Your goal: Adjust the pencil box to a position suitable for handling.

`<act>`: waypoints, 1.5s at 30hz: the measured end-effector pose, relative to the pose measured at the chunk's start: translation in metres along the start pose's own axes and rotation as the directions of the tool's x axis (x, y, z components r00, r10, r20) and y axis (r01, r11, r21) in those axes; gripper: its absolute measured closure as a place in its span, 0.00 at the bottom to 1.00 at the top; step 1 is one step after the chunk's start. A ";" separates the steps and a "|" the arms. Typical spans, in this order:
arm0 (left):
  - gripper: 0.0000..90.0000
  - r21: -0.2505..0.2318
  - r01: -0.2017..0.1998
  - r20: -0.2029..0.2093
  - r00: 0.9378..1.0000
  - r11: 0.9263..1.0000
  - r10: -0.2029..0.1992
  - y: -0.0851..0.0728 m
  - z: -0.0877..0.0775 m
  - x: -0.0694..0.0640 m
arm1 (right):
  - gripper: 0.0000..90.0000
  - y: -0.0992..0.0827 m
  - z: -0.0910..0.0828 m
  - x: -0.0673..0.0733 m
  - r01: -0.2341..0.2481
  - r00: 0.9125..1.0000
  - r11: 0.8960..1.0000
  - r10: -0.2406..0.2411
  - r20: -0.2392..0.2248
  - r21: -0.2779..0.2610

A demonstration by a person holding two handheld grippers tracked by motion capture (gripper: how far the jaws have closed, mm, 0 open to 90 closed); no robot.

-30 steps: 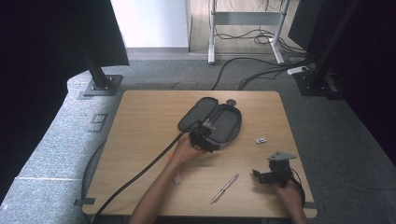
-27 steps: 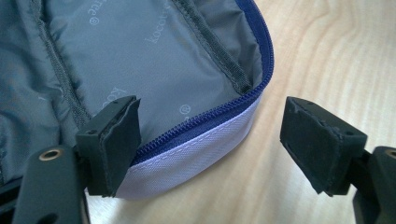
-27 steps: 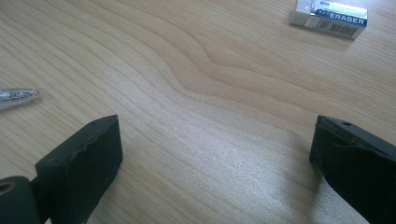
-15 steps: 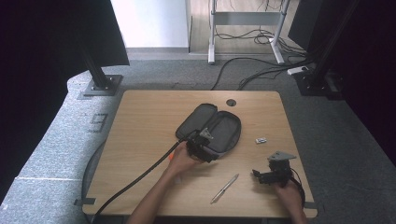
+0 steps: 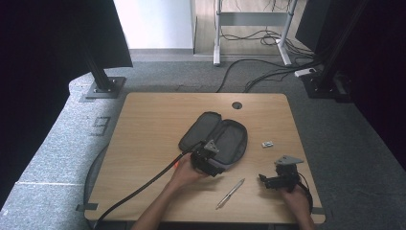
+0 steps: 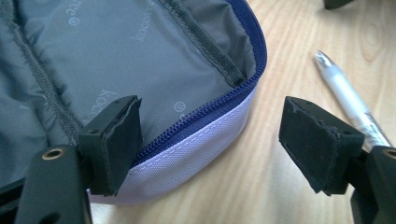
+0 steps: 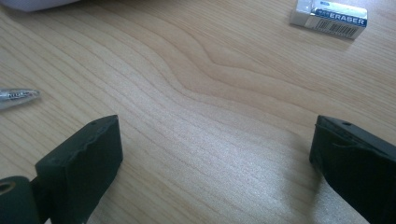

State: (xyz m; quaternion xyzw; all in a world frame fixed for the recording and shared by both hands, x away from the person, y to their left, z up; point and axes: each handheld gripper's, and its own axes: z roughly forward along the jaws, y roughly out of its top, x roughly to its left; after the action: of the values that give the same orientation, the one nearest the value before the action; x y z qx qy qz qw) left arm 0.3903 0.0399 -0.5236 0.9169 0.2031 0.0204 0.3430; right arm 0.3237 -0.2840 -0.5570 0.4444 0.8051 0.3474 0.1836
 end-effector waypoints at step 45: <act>0.17 -0.076 0.064 -0.092 0.993 0.995 -0.071 -0.028 -0.069 -0.005 | 0.03 0.000 0.000 0.000 0.000 1.000 1.000 0.000 0.000 0.000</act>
State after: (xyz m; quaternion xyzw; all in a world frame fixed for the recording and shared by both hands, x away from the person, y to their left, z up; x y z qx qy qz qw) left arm 0.3632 0.0998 -0.4883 0.8944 0.2492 0.0592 0.3666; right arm 0.3237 -0.2840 -0.5570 0.4444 0.8051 0.3473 0.1836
